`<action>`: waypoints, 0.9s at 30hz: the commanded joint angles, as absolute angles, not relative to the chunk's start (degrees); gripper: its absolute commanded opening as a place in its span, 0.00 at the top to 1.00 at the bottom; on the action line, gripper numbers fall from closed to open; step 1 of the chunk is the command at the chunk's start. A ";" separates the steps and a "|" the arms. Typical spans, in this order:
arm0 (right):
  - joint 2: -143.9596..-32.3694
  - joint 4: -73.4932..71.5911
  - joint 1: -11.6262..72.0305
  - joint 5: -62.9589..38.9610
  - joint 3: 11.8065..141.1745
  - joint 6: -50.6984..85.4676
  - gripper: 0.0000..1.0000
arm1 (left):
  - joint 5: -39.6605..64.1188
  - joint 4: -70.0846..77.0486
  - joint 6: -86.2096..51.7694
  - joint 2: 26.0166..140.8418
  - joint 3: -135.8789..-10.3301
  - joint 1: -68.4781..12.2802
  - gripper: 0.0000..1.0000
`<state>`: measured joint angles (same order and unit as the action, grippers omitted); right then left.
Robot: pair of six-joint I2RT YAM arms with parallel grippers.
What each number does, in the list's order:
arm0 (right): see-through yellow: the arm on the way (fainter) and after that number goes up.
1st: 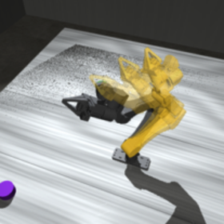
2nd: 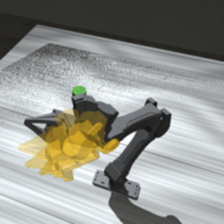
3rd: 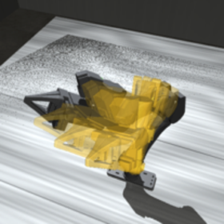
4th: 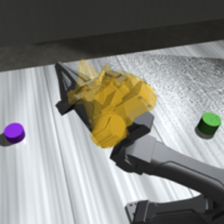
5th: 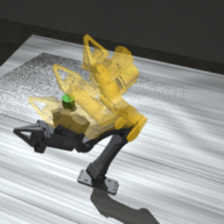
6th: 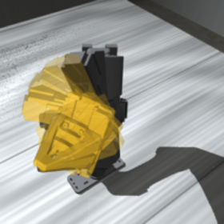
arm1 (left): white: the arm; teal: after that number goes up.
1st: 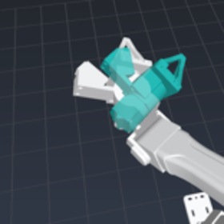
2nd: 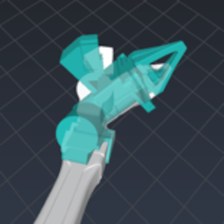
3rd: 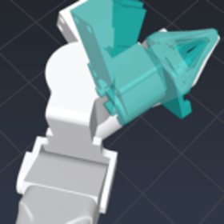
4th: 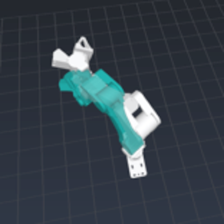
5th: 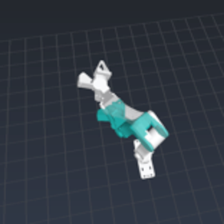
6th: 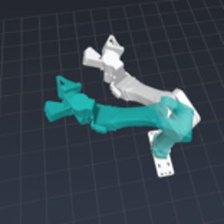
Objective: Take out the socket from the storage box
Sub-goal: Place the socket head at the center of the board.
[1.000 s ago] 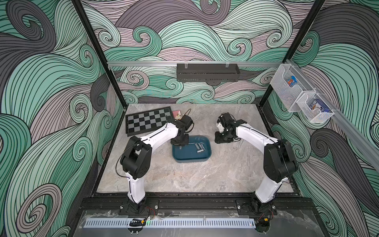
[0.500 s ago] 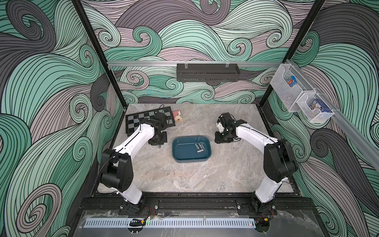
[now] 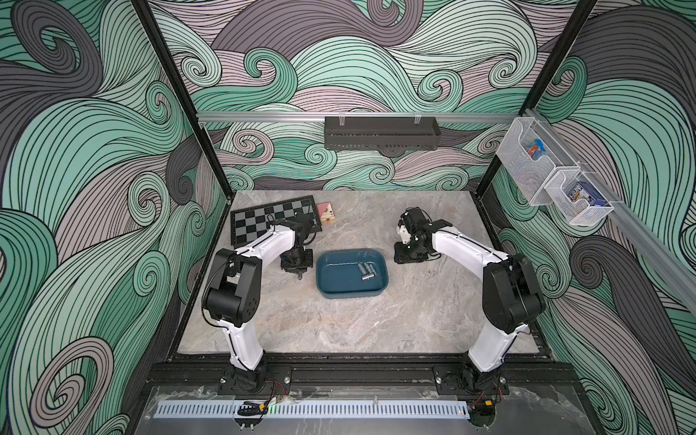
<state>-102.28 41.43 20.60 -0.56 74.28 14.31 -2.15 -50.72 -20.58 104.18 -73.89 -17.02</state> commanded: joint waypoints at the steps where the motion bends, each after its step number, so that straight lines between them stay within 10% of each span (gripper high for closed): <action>1: -102.58 41.02 20.49 -0.80 74.71 14.41 0.54 | 0.33 -48.70 -19.18 107.56 -74.02 -16.03 0.95; 27: -100.66 40.73 20.48 -1.16 74.20 14.26 0.52 | 1.86 -48.80 -18.82 109.51 -74.19 -15.47 0.60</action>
<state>-102.28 41.21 20.60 -0.62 74.28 14.31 1.72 -47.88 -19.68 110.87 -73.89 -15.77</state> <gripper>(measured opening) 0.478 0.396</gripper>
